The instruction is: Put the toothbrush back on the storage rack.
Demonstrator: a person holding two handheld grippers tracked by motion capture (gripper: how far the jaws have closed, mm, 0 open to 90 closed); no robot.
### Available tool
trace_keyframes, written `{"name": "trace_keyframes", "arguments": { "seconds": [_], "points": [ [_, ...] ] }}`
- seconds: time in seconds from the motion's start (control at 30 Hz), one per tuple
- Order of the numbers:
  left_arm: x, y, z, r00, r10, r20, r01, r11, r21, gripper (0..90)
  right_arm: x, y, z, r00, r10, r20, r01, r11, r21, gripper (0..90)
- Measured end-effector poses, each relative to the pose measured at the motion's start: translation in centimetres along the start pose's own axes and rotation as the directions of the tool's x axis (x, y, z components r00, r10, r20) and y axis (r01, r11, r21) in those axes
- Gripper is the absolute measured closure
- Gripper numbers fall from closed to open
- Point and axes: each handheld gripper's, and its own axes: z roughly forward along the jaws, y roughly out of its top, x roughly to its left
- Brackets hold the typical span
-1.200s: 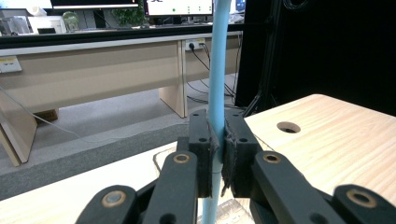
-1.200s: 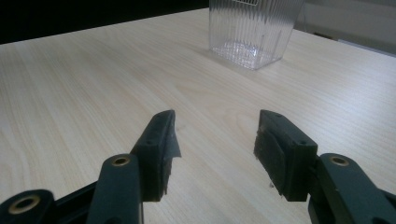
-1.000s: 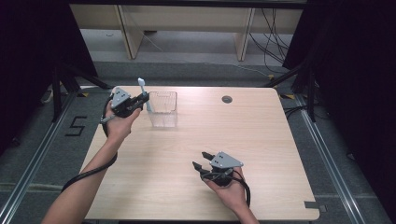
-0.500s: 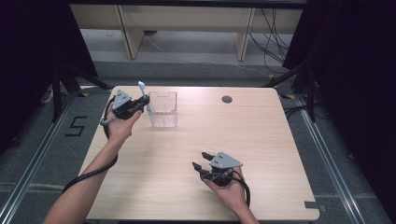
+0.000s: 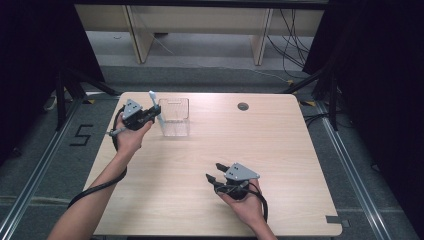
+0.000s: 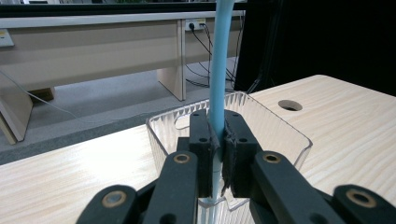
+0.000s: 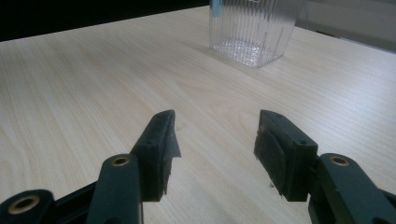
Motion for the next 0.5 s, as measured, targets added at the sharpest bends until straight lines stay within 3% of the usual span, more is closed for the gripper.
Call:
{"name": "trace_keyframes", "arguments": {
  "seconds": [0.5],
  "points": [
    [-0.08,-0.64,0.26,1.0,-0.007,0.0,0.007,0.9999,0.015,83.0,-0.03,-0.01,0.07,1.0,-0.009,0.002,0.009,1.0,0.002,47.6]
  ]
}}
